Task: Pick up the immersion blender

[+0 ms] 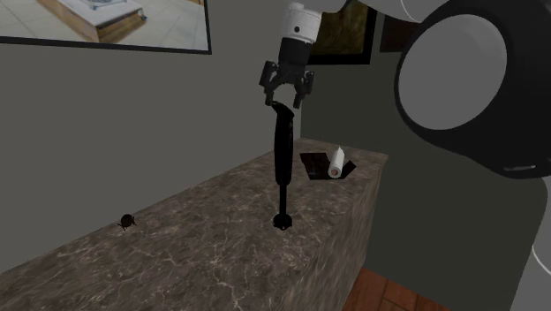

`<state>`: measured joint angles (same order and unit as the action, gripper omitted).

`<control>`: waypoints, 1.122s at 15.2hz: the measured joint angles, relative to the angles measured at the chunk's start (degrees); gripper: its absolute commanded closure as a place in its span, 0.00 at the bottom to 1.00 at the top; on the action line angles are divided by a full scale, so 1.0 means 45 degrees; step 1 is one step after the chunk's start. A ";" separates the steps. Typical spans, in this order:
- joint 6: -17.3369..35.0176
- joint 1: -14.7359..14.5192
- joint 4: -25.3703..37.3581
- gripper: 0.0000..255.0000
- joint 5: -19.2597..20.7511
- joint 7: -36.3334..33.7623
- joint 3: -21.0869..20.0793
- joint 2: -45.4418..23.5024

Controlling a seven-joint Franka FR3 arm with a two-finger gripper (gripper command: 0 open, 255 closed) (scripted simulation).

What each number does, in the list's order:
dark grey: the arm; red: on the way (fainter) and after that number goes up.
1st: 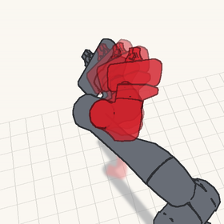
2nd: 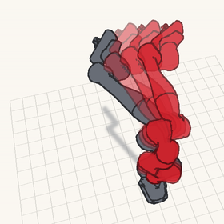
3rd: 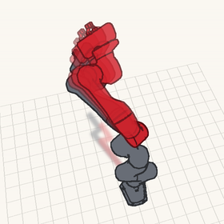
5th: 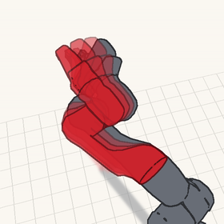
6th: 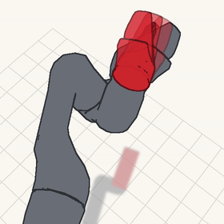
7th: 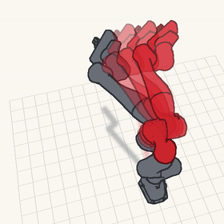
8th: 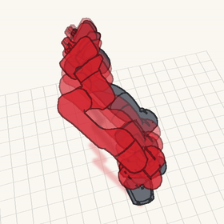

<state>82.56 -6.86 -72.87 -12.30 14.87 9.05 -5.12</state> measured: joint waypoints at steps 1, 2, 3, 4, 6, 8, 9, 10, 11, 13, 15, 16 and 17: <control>0.0284 -0.0019 -0.0432 0.00 0.0033 0.0042 -0.0008 0.0147; 0.0410 -0.0023 -0.0609 0.00 0.0044 0.0067 -0.0009 0.0195; 0.0505 -0.0035 -0.0755 1.00 0.0058 0.0069 -0.0017 0.0251; 0.0554 -0.0041 -0.0824 1.00 0.0063 0.0072 -0.0021 0.0275; 0.0583 -0.0045 -0.0844 1.00 0.0063 0.0072 -0.0024 0.0285; 0.0595 -0.0047 -0.0855 1.00 0.0065 0.0071 -0.0025 0.0292; 0.0596 -0.0048 -0.0855 1.00 0.0065 0.0070 -0.0026 0.0292; 0.0599 -0.0049 -0.0861 1.00 0.0066 0.0068 -0.0027 0.0296; 0.0602 -0.0049 -0.0867 1.00 0.0067 0.0068 -0.0027 0.0300; 0.0604 -0.0048 -0.0875 1.00 0.0066 0.0072 -0.0026 0.0306; 0.0336 -0.0014 -0.0492 1.00 0.0035 0.0065 -0.0002 0.0159; 0.0171 -0.0008 -0.0281 1.00 0.0025 0.0035 0.0001 0.0109; -0.0029 0.0002 0.0079 1.00 -0.0006 -0.0005 0.0003 -0.0046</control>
<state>82.44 -6.85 -72.51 -12.33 14.85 9.06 -5.33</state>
